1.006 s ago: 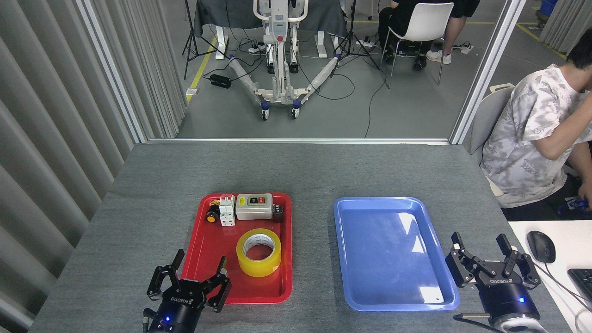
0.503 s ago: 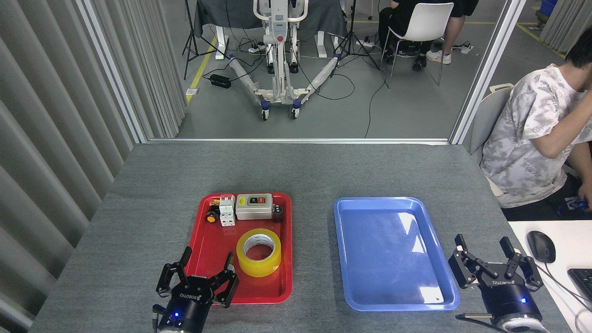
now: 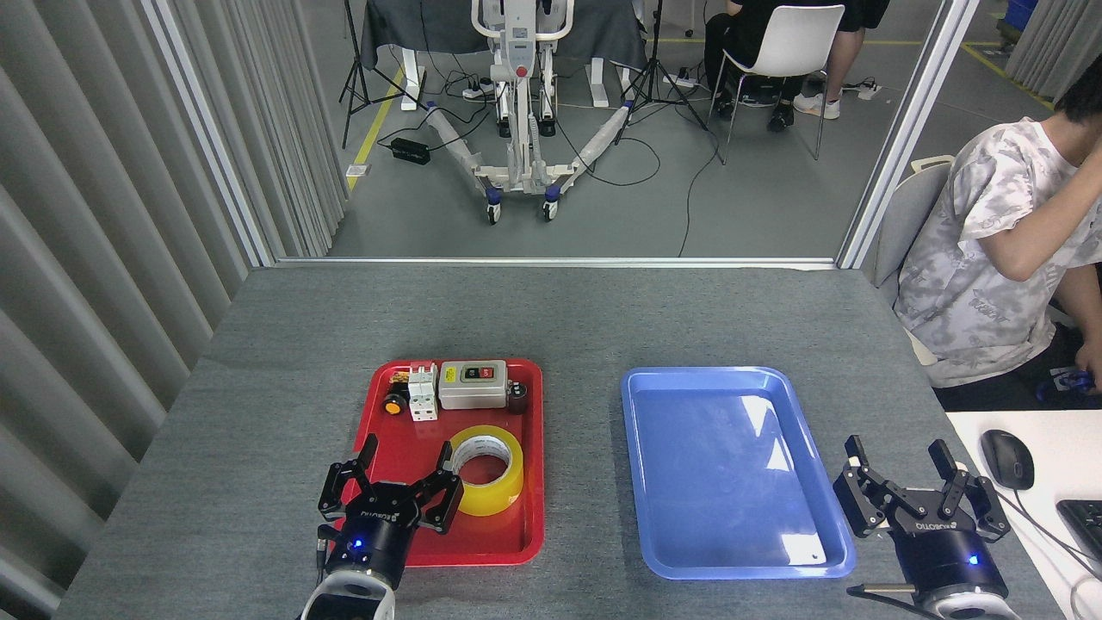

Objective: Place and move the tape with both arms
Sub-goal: 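Move the left gripper forward over the yellow tape roll in the red tray, then lower the left gripper into the tape roll's hole and grip its rim, then lift the tape with the left gripper and carry it toward the right gripper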

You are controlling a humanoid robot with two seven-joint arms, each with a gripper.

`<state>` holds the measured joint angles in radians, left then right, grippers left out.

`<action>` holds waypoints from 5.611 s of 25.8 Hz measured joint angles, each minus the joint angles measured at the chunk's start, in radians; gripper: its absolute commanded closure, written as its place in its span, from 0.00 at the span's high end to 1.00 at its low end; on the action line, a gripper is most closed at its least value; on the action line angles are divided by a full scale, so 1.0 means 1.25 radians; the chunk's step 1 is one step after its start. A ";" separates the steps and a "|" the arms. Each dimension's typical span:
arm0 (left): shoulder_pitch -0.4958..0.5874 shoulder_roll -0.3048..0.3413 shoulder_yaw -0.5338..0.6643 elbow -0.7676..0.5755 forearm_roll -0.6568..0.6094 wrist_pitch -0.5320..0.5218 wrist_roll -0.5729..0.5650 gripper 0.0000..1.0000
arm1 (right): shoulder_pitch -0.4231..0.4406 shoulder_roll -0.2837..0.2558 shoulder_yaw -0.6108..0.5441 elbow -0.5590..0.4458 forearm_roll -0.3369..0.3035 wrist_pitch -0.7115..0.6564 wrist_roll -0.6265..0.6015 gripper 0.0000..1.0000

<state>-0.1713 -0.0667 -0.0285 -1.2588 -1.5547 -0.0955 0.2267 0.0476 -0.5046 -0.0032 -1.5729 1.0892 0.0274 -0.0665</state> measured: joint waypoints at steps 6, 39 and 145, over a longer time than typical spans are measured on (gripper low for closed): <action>-0.110 -0.006 -0.031 0.124 -0.001 0.067 -0.001 0.99 | 0.001 0.000 0.001 -0.003 0.000 0.000 -0.002 0.99; -0.262 -0.011 -0.049 0.112 0.024 -0.010 -0.887 1.00 | -0.010 0.006 0.003 -0.006 0.002 0.001 0.001 0.99; -0.286 0.022 0.174 0.238 0.512 -0.198 -0.777 0.00 | -0.019 0.062 0.059 0.008 0.079 0.041 -0.010 0.99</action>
<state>-0.5289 -0.0387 0.1895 -0.9610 -0.9151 -0.3429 -0.7450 0.0240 -0.4269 0.0710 -1.5632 1.1885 0.0786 -0.0787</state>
